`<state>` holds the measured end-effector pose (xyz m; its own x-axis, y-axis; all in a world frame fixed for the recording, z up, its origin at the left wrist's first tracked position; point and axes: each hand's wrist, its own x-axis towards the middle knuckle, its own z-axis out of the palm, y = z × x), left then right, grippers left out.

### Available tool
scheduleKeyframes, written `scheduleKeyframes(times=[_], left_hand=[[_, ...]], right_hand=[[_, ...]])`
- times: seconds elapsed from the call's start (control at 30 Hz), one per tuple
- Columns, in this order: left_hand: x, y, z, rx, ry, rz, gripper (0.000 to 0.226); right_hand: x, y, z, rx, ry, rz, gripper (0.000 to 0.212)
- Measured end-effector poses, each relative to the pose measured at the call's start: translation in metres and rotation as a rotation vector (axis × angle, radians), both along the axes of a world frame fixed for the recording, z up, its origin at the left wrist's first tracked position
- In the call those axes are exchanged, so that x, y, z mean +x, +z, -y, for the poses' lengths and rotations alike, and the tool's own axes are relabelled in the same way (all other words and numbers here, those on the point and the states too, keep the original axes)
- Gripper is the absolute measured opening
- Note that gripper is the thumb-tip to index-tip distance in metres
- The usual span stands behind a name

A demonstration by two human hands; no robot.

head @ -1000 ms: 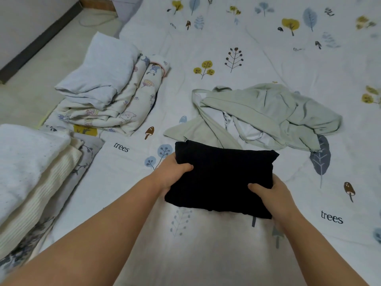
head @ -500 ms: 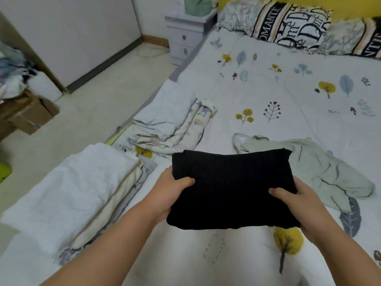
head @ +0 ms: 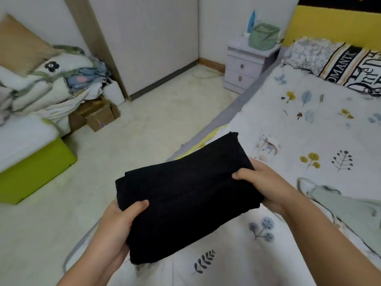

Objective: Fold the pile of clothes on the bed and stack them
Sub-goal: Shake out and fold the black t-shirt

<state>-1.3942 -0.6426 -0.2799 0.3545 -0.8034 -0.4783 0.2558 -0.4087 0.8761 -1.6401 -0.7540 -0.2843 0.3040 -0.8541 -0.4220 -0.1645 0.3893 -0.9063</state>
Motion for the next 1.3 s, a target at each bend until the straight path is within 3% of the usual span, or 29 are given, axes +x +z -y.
scheduleKeyframes(times=[0.2,0.33,0.5,0.6,0.67,0.7,0.77,0.8,0.87,0.93,1.0,1.13,1.3], left_hand=[[0.05,-0.026,-0.022,-0.015,0.26,-0.059,0.026],[0.056,-0.066,-0.021,0.016,0.351,-0.046,0.032],[0.061,-0.106,-0.018,0.087,0.427,0.026,0.029],[0.063,-0.116,-0.013,0.188,0.481,0.21,0.023],[0.063,-0.114,-0.01,0.295,0.503,0.502,0.046],[0.062,-0.11,-0.009,0.274,0.503,0.725,0.053],[0.056,-0.103,-0.004,0.052,0.376,1.18,0.052],[0.049,-0.104,0.001,-0.065,0.208,1.358,0.051],[0.038,-0.117,0.012,-0.107,-0.192,1.521,0.048],[0.039,-0.142,0.017,0.09,-0.472,1.498,0.06],[0.047,-0.163,0.02,0.209,-0.577,1.477,0.07],[0.06,-0.173,0.025,0.239,-0.562,1.496,0.056],[0.061,-0.168,0.031,0.278,-0.61,1.484,0.056]], right_hand=[[0.079,-0.015,0.047,0.121,0.213,0.037,0.025],[0.107,-0.055,0.069,0.145,0.31,-0.183,0.013],[0.128,-0.106,0.069,-0.038,0.299,-0.429,0.013],[0.137,-0.127,0.061,-0.25,0.284,-0.652,0.044],[0.147,-0.13,0.049,-0.475,0.167,-0.948,0.061],[0.153,-0.129,0.04,-0.604,0.075,-1.017,0.06],[0.167,-0.13,0.02,-0.857,-0.079,-0.964,0.052],[0.175,-0.131,0.01,-0.919,-0.065,-0.953,0.052],[0.185,-0.143,-0.002,-0.892,0.105,-1.026,0.057],[0.187,-0.162,-0.003,-0.775,0.278,-1.09,0.063],[0.185,-0.179,0.002,-0.665,0.384,-1.096,0.077],[0.19,-0.194,0.008,-0.668,0.419,-1.079,0.091],[0.191,-0.196,0.013,-0.652,0.457,-1.029,0.106]])
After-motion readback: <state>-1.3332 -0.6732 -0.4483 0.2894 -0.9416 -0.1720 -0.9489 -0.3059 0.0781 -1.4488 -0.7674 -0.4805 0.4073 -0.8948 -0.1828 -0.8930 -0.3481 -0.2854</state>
